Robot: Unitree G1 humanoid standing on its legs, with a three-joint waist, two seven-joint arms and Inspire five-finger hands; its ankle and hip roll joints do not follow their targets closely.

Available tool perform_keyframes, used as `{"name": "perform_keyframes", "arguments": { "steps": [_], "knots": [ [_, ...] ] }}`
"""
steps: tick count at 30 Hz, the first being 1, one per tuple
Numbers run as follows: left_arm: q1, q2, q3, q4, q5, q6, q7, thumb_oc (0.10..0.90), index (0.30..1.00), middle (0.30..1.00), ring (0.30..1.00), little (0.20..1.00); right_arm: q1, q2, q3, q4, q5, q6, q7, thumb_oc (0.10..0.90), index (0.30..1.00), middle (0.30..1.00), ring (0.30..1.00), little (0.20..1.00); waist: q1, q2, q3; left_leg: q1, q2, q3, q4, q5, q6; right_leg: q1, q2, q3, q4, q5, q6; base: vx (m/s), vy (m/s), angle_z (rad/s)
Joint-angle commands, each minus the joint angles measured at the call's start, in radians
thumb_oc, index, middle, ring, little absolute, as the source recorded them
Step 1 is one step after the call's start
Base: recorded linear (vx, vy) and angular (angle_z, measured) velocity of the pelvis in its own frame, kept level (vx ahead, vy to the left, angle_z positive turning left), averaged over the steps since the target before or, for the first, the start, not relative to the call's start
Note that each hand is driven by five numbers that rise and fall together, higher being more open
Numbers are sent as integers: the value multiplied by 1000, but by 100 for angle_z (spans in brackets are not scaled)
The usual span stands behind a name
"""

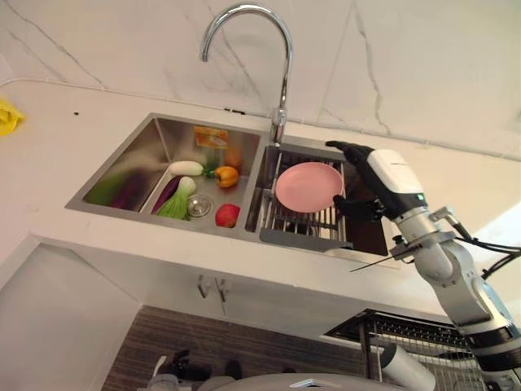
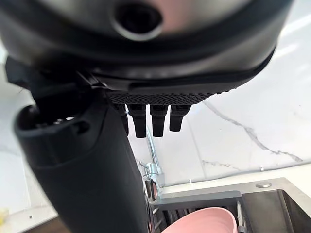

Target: Place the dishes in the dishwasher.

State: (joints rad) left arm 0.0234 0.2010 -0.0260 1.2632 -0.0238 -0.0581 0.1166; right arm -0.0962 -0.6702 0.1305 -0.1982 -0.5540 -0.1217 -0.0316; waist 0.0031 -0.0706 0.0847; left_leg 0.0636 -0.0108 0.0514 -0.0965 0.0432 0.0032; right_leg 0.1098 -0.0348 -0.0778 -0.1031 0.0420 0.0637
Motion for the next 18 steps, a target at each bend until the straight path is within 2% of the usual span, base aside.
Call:
{"name": "perform_keyframes", "arguments": {
  "steps": [1, 11, 18],
  "knots": [
    [-25, -34, -77, 78, 65, -1, -29, 800, 900, 900, 900, 900, -139, -34, -20, -40, -65, -19, -20, 800, 900, 900, 900, 900, 45, 1, -15, 46, 46, 8, 9, -54, -64, -9, -22, -37, 33, -41, 49, 0, 0, 0],
    [-9, -25, -54, 95, 80, 1, -36, 800, 900, 900, 900, 900, -161, -67, 34, 61, -190, -10, -19, 800, 900, 900, 900, 900, 53, 9, -19, 50, 41, 4, 9, -59, -64, -2, -29, -46, 36, -45, 49, 0, 0, 0],
    [-3, -31, -73, 89, 84, -3, -34, 800, 900, 900, 900, 900, -206, -92, 95, 166, -302, 10, -51, 800, 900, 900, 900, 900, 59, 18, -18, 48, 38, 2, 9, -59, -63, 2, -32, -51, 33, -47, 49, 0, 0, 0]
  ]
}}
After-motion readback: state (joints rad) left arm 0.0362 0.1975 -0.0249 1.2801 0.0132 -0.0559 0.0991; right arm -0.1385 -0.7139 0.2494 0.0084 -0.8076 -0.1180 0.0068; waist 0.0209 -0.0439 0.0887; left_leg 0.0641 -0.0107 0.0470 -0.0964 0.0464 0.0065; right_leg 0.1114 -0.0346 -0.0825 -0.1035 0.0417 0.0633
